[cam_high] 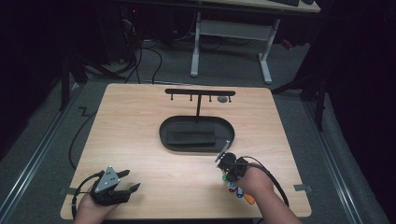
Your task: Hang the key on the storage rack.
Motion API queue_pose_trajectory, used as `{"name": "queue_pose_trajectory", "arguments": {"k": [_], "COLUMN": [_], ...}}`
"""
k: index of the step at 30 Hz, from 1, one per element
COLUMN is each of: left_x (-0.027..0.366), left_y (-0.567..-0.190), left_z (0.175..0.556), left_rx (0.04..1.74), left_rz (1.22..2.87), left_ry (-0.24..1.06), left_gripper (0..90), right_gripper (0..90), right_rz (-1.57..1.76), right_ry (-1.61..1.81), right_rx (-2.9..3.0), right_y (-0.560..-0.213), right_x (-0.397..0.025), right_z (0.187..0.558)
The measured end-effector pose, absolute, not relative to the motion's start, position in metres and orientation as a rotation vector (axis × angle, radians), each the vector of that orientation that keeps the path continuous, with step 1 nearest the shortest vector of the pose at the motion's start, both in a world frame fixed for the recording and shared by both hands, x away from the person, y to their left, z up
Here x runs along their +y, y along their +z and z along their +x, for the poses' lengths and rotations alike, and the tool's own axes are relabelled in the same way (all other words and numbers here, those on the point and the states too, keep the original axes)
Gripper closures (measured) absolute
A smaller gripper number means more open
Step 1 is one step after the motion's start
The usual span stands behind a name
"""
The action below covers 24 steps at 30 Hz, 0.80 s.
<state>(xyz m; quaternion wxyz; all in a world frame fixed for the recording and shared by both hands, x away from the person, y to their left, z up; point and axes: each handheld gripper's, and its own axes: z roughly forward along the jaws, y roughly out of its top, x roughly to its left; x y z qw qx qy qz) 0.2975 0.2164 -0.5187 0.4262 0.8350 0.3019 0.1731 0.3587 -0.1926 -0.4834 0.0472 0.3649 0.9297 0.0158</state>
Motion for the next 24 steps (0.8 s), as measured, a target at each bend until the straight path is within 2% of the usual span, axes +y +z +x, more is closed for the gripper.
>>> {"name": "queue_pose_trajectory", "arguments": {"k": [24], "left_x": [0.218], "left_y": [-0.521], "left_z": [0.299], "left_rx": [0.769], "left_rz": [2.087], "left_ry": [0.417], "left_gripper": [36.4], "right_gripper": [87.6], "right_rz": [1.14], "right_ry": [0.241], "right_rx": [2.752], "right_y": [-0.385], "right_x": [-0.219], "right_z": [0.349]}}
